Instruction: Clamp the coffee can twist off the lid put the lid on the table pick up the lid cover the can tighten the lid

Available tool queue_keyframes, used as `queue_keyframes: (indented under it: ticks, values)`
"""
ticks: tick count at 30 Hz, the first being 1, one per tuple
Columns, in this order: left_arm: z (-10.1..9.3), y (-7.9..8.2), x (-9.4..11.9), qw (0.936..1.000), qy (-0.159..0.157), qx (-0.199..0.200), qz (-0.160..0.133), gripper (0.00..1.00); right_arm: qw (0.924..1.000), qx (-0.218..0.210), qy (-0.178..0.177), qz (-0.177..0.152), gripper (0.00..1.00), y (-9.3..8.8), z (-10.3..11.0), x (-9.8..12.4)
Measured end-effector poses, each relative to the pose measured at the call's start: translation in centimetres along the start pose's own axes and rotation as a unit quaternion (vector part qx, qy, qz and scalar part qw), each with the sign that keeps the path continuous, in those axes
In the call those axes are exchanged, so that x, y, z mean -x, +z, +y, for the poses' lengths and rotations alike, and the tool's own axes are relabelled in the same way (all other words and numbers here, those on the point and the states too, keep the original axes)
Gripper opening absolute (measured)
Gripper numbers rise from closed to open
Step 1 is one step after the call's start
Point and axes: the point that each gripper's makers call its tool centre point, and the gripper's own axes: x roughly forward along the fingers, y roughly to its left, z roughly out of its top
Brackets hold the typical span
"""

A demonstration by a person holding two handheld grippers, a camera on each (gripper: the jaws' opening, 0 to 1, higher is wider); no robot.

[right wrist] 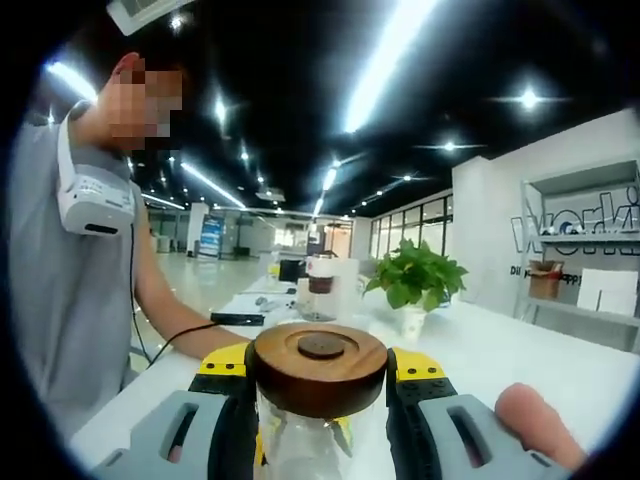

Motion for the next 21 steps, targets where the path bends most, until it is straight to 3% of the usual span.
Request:
queue_keyframes:
  ticks: [13,16,21]
  values:
    - [-0.20,0.07,-0.06,1.0000,0.000,0.001,0.000,0.40,0.9999,-0.014,-0.006,0.000,0.46,-0.15,0.09,0.05]
    - [-0.25,0.07,-0.06,1.0000,0.000,0.001,0.000,0.40,0.9999,0.003,-0.010,0.001,0.47,0.06,0.21,0.08]
    - [-0.25,0.07,-0.09,1.0000,-0.001,0.000,0.001,0.40,0.9995,-0.013,-0.022,-0.019,0.59,0.80,-0.08,0.09]
